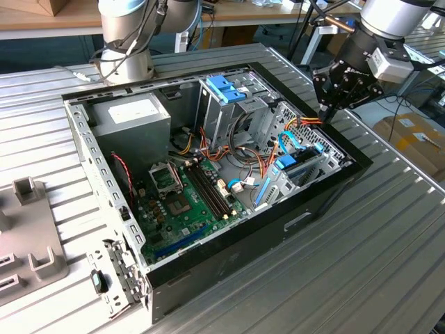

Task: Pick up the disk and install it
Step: 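Insert the second disk wire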

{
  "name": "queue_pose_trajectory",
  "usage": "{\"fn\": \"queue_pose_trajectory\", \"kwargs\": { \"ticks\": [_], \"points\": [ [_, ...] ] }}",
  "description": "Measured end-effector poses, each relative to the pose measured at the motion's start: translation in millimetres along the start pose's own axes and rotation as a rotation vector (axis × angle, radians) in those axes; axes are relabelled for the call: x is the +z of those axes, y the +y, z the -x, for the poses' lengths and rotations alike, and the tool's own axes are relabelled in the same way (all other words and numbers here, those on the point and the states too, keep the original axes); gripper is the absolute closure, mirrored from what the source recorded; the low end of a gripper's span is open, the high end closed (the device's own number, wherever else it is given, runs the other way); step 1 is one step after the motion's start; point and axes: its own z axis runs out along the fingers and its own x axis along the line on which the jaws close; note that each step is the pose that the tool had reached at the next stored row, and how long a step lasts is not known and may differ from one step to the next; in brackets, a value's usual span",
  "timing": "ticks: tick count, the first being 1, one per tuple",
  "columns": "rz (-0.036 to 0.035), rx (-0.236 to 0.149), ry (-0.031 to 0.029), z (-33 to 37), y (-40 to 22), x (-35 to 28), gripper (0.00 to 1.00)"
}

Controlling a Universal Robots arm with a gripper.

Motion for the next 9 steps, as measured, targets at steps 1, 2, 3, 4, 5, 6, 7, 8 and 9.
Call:
{"fn": "queue_pose_trajectory", "kwargs": {
  "ticks": [1, 2, 3, 4, 5, 6, 7, 8, 9],
  "points": [
    [0.0004, 0.011, 0.0008, 0.0, 0.0, 0.0, 0.84],
    [0.0008, 0.026, 0.0019, 0.0, 0.0, 0.0, 0.84],
    [0.0012, 0.037, 0.0027, 0.0, 0.0, 0.0, 0.84],
    [0.0017, 0.053, 0.0039, 0.0, 0.0, 0.0, 0.84],
    [0.0021, 0.064, 0.0047, 0.0, 0.0, 0.0, 0.84],
    [0.0026, 0.083, 0.0061, 0.0, 0.0, 0.0, 0.84],
    [0.0031, 0.1, 0.0074, 0.0, 0.0, 0.0, 0.84],
    [0.0034, 0.112, 0.0082, 0.0, 0.0, 0.0, 0.84],
    [0.0038, 0.128, 0.0092, 0.0, 0.0, 0.0, 0.84]
  ]
}}
